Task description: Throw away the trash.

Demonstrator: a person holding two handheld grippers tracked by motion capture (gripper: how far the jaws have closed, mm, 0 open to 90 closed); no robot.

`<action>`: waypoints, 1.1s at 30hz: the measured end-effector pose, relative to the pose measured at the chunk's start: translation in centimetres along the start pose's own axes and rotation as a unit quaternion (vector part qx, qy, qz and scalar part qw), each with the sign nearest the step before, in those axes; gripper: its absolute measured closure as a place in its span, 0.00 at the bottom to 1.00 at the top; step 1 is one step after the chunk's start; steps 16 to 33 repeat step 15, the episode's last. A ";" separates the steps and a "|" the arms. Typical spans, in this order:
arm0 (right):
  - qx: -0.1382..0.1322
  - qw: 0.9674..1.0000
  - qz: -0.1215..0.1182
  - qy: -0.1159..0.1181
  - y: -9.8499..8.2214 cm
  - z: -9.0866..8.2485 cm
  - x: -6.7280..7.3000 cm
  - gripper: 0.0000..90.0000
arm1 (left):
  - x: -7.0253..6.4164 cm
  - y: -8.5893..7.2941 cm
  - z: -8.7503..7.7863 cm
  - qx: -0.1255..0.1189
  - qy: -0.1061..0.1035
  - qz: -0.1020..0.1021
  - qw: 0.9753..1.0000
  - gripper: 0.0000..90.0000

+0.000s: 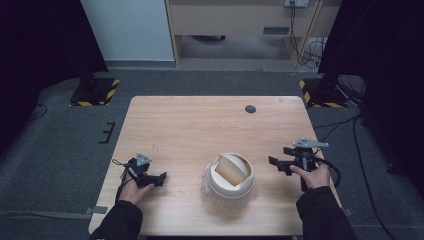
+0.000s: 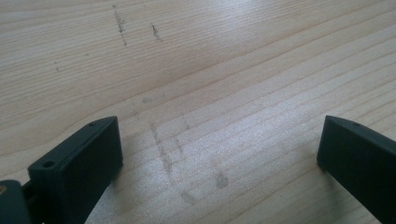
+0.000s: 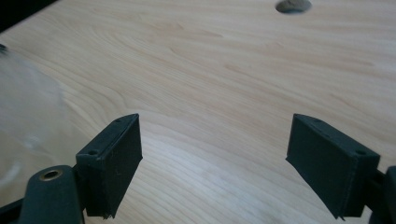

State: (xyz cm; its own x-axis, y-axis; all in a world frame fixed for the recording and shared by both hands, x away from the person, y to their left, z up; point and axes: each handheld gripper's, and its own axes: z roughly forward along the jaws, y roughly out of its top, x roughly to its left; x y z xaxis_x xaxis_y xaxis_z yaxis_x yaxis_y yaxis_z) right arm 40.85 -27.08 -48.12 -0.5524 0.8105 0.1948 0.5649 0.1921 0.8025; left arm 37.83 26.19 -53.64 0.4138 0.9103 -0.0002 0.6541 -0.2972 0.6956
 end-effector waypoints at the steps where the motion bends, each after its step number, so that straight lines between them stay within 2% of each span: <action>1: 0.004 1.000 -0.001 -0.004 -0.2 0.1 -0.2 0.20 | 0.0 0.0 0.0 0.000 0.000 0.000 1.000 0.00; 4: 0.019 1.000 0.003 -0.023 -0.9 0.4 -0.8 0.18 | 0.0 0.0 0.0 0.000 0.000 0.000 1.000 0.00; 9: 0.038 0.998 -0.010 -0.057 -1.7 0.5 -1.8 0.15 | 0.0 0.0 0.0 0.000 0.001 -0.001 1.000 0.00; 15: 0.056 0.995 -0.003 -0.088 -2.4 0.5 -2.7 0.13 | 0.0 0.0 0.0 -0.001 0.002 -0.001 1.000 0.00; 33: 0.056 0.995 -0.003 -0.088 -2.4 0.5 -2.7 0.13 | 0.0 0.0 0.0 -0.001 0.002 -0.001 1.000 0.00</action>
